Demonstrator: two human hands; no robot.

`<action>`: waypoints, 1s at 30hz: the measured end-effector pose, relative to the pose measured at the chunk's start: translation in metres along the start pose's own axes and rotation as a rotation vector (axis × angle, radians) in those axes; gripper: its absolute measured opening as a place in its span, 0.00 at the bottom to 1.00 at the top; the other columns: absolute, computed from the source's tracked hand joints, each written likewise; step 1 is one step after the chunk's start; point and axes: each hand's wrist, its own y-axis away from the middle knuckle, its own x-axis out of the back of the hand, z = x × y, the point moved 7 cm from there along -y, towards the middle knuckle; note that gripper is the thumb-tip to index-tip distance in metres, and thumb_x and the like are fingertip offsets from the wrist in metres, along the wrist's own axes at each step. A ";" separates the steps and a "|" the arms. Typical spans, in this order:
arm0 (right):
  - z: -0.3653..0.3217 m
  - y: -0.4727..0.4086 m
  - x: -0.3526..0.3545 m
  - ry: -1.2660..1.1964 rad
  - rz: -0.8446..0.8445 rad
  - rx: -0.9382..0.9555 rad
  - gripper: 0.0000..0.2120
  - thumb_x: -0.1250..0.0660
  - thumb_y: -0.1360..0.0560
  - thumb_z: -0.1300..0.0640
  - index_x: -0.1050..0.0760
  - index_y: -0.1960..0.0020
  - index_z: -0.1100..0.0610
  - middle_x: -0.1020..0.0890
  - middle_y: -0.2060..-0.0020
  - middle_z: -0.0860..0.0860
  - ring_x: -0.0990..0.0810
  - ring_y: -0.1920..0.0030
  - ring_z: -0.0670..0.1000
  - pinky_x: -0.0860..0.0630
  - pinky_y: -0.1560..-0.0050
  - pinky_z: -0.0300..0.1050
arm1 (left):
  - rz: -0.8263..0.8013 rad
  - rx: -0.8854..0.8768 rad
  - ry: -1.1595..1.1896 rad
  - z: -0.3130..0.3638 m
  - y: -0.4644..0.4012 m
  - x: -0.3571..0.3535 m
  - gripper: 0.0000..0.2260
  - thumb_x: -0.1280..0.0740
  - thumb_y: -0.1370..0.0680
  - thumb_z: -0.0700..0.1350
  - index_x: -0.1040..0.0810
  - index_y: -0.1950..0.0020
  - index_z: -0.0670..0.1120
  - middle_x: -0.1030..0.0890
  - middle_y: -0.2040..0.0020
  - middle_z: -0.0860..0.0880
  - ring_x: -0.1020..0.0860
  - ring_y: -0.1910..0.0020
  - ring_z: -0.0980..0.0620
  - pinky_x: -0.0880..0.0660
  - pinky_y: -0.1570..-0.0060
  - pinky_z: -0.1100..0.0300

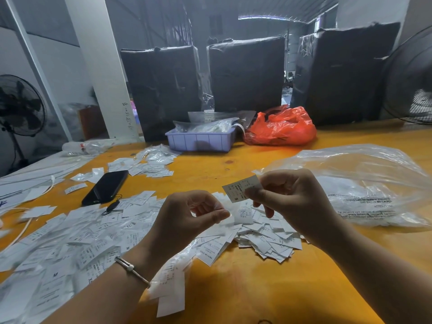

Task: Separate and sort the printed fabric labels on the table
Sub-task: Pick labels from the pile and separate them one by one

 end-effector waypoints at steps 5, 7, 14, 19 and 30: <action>0.001 0.000 -0.004 0.003 -0.035 -0.004 0.02 0.28 0.29 0.64 0.17 0.59 0.60 0.17 0.69 0.57 0.25 0.74 0.48 0.26 0.73 0.43 | -0.003 -0.012 0.005 0.001 0.000 0.000 0.10 0.30 0.31 0.56 0.18 0.59 0.51 0.18 0.65 0.60 0.19 0.64 0.57 0.23 0.64 0.68; 0.000 0.000 -0.004 0.011 -0.038 0.003 0.02 0.28 0.29 0.64 0.17 0.59 0.60 0.17 0.69 0.57 0.24 0.74 0.48 0.26 0.73 0.44 | -0.007 -0.010 0.009 0.001 0.000 0.000 0.10 0.30 0.31 0.57 0.18 0.60 0.52 0.18 0.66 0.61 0.19 0.64 0.57 0.23 0.63 0.68; -0.014 -0.002 0.007 -0.070 0.034 0.072 0.06 0.28 0.30 0.59 0.18 0.61 0.62 0.19 0.71 0.57 0.26 0.75 0.52 0.30 0.75 0.44 | -0.016 -0.021 0.015 0.002 0.000 -0.002 0.06 0.30 0.31 0.56 0.19 0.60 0.55 0.18 0.64 0.61 0.19 0.64 0.58 0.23 0.63 0.69; -0.015 0.002 -0.008 -0.014 -0.069 0.064 0.04 0.29 0.31 0.56 0.18 0.61 0.57 0.19 0.70 0.56 0.25 0.75 0.51 0.26 0.73 0.49 | -0.026 -0.023 0.016 0.001 0.001 -0.003 0.08 0.30 0.31 0.56 0.19 0.59 0.54 0.18 0.64 0.63 0.19 0.63 0.57 0.23 0.63 0.68; -0.004 0.000 -0.005 0.086 -0.075 0.005 0.03 0.27 0.32 0.57 0.17 0.61 0.56 0.18 0.69 0.57 0.25 0.74 0.56 0.26 0.71 0.56 | -0.038 -0.039 0.037 0.005 0.000 -0.003 0.05 0.29 0.30 0.55 0.19 0.59 0.55 0.17 0.63 0.61 0.19 0.64 0.57 0.23 0.64 0.69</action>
